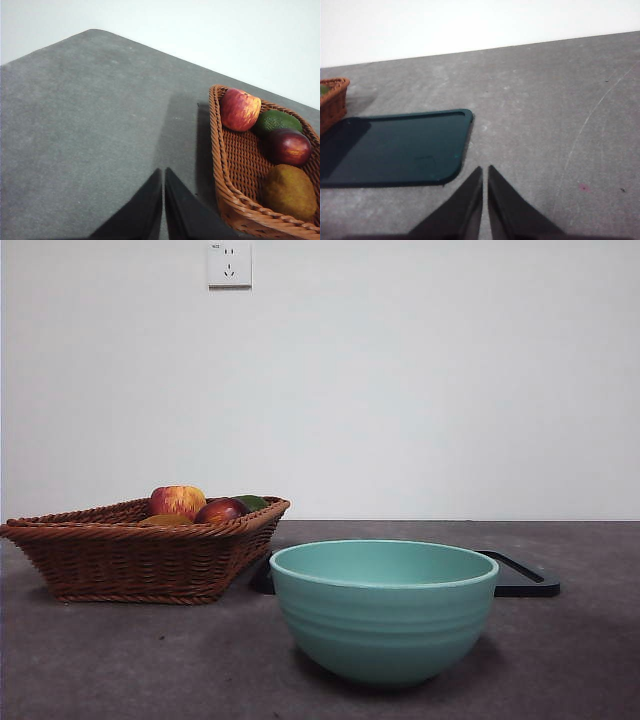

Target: Pick up the wifruite, put it on the bowl, pick up the plate, put it on desk

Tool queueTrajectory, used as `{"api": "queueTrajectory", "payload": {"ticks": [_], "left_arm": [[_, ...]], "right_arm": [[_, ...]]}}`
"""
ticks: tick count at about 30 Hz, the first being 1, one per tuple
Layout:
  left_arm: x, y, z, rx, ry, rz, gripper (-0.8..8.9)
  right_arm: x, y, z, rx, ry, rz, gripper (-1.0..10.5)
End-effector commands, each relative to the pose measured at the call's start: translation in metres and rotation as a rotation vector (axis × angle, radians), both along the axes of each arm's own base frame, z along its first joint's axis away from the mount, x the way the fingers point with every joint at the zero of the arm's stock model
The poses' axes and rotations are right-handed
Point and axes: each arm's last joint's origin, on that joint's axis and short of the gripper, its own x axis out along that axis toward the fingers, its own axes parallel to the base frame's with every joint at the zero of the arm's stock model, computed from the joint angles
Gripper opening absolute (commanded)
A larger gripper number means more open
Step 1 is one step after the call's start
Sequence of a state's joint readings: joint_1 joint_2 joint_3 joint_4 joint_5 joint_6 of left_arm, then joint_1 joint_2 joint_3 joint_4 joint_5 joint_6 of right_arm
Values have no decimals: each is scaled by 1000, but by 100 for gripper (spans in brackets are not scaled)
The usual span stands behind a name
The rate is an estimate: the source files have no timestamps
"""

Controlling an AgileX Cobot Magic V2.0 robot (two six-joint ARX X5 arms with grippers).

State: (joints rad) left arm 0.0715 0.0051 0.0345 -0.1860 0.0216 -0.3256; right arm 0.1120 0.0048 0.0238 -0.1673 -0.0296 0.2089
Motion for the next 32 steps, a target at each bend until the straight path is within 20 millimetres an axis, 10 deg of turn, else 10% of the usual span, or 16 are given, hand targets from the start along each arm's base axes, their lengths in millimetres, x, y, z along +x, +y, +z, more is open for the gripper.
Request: {"api": "queueTrajectory", "payload": {"ticks": [1,18,32], "left_arm": [[-2,0,7,-42,-12,10,10],[-19,-3,81,-48,-94,-58,10],[-5,-10,137,13,144,-349,10]], "right_arm": [[-2,0,15,30,-53,1,7],[-32,-3,102,35,-135,2,8],[-31,0,180,-80,133,125,8]]}}
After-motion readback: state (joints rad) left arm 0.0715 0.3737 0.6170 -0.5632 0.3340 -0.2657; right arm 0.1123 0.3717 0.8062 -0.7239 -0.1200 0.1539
